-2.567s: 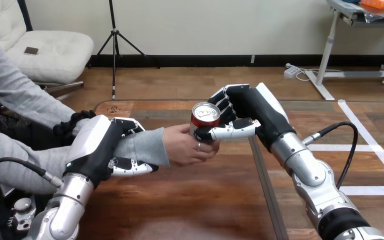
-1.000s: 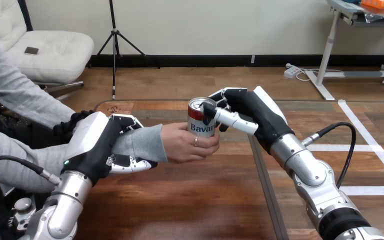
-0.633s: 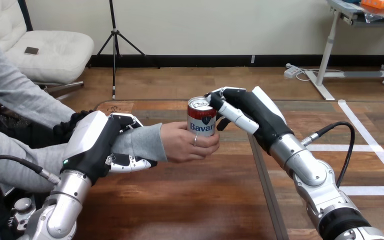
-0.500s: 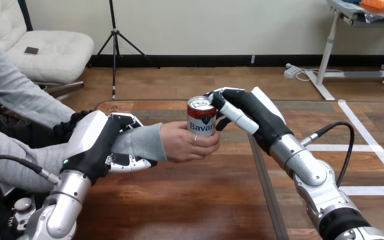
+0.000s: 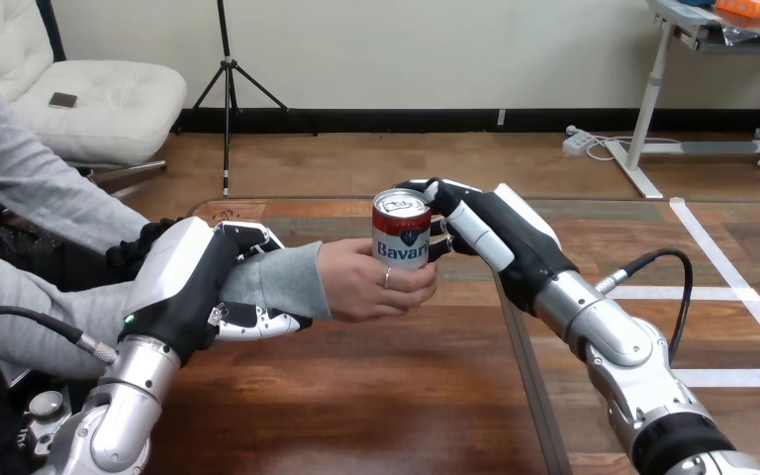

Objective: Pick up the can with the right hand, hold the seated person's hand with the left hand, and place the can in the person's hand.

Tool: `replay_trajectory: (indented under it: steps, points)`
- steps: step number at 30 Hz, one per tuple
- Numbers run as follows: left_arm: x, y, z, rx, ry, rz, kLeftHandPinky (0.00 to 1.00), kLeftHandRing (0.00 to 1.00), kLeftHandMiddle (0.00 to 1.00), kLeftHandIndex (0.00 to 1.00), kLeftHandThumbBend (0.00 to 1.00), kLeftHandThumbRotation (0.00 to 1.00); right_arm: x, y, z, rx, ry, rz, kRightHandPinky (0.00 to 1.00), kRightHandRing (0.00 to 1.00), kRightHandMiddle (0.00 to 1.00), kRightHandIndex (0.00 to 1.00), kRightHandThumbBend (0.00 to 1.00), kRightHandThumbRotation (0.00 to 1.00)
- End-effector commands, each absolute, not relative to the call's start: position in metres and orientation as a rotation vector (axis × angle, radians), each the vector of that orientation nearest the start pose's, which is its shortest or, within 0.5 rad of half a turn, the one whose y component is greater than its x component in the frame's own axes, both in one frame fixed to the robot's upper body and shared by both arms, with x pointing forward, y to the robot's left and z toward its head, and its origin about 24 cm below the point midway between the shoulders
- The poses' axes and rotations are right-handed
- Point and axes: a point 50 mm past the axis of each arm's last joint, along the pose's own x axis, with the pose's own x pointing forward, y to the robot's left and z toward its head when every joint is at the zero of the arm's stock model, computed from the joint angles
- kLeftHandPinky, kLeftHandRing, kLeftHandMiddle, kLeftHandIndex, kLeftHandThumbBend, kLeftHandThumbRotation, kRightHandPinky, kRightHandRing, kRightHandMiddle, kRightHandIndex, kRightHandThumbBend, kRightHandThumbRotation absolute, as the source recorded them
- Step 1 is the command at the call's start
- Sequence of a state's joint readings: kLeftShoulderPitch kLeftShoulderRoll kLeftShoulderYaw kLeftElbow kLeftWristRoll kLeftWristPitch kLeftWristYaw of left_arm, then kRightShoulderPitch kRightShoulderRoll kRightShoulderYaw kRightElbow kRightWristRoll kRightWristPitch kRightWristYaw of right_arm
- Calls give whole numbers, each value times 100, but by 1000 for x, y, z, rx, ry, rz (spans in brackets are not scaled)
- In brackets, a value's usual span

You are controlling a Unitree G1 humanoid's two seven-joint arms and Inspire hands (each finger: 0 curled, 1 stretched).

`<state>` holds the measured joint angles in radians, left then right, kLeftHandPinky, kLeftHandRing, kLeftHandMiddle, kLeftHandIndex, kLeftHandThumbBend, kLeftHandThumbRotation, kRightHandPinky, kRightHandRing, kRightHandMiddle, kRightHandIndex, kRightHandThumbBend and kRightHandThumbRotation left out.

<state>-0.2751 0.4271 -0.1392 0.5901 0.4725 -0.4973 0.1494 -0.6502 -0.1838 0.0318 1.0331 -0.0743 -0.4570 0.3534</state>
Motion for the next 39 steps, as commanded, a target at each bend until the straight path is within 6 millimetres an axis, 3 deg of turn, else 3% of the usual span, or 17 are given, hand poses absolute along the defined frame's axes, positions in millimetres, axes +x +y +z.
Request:
replay_trajectory:
  steps: [1, 11, 20, 30, 39]
  points:
    - [303, 194, 73, 827, -385, -155, 27, 32, 38, 44, 65, 0, 357, -145, 60, -258, -82, 444, 68, 84, 89, 93, 100, 100]
    - [300, 195, 69, 807, -366, -148, 28, 33, 40, 45, 65, 0, 355, -149, 62, -178, -96, 419, 74, 89, 93, 98, 100, 100]
    - [295, 196, 66, 832, -351, -128, 34, 41, 47, 51, 76, 0, 353, -152, 64, -97, -111, 410, 77, 90, 94, 99, 100, 100]
    - [288, 198, 65, 892, -331, -131, 46, 58, 63, 65, 83, 31, 348, -156, 66, -57, -133, 403, 80, 91, 94, 99, 100, 100]
    - [282, 198, 66, 890, -313, -153, 54, 68, 73, 75, 86, 55, 341, -161, 67, -42, -157, 394, 79, 90, 93, 97, 100, 100]
